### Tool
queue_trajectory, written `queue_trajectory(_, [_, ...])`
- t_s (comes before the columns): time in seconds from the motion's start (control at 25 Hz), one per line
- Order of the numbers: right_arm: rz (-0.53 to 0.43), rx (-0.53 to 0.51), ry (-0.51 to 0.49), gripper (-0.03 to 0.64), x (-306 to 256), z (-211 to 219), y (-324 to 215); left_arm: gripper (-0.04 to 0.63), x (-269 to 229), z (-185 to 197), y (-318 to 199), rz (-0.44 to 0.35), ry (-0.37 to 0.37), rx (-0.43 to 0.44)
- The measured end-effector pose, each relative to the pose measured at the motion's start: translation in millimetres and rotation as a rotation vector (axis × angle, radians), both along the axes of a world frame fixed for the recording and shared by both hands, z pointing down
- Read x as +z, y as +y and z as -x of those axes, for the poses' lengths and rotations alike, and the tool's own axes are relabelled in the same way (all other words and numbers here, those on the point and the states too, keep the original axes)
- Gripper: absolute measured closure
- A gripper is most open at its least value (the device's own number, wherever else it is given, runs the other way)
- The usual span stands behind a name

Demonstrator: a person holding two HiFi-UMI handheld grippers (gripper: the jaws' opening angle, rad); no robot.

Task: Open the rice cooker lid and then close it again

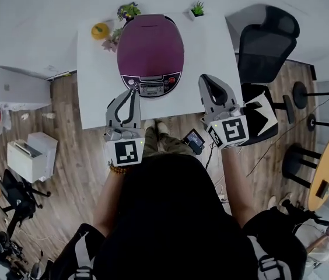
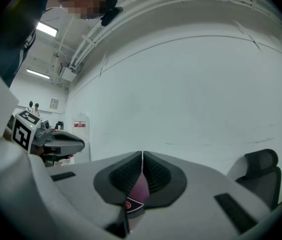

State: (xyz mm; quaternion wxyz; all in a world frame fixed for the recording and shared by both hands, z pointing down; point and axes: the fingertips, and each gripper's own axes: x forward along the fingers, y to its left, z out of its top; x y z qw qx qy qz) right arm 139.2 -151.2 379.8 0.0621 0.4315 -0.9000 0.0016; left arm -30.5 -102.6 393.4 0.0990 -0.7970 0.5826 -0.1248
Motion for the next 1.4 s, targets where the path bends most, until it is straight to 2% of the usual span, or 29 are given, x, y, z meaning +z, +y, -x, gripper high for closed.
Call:
queue_trajectory(0.2, [-0.026, -0.005, 0.055, 0.586, -17.0, 31.9, -9.7, 0.560, 9.0, 9.0, -21.0, 0.012, 0.046, 0.088])
queue_trajectory(0.36, [-0.046, -0.005, 0.054, 0.586, -26.2, 53.5, -19.7, 0.560, 14.9, 20.8, -36.3, 0.025, 0.099, 0.116])
queue_trajectory(0.44, [-0.061, 0.002, 0.047, 0.586, -30.8, 60.6, -21.5, 0.560, 12.1, 26.5, -41.2, 0.019, 0.099, 0.134])
queue_trajectory(0.56, [-0.091, 0.006, 0.076, 0.586, -30.3, 67.5, -24.4, 0.560, 15.6, 30.8, -42.9, 0.029, 0.056, 0.161])
queue_trajectory(0.64, [-0.109, 0.019, 0.105, 0.586, -26.3, 68.1, -26.1, 0.560, 21.6, 31.8, -46.2, 0.035, 0.055, 0.166])
queue_trajectory(0.8, [-0.151, 0.013, 0.147, 0.586, -22.3, 72.9, -25.4, 0.560, 33.0, 34.8, -58.8, 0.067, 0.101, 0.135])
queue_trajectory(1.04, [-0.090, -0.035, 0.227, 0.586, 4.8, 79.1, -32.7, 0.560, 37.1, 28.3, -62.6, 0.115, 0.091, 0.182])
queue_trajectory(1.24, [0.012, -0.149, 0.287, 0.586, 16.6, 85.5, -41.0, 0.560, 50.5, 18.2, -66.1, 0.180, 0.096, 0.205])
queue_trajectory(1.4, [0.033, -0.205, 0.334, 0.586, 27.6, 92.9, -44.8, 0.560, 62.6, 10.8, -63.6, 0.224, 0.086, 0.238])
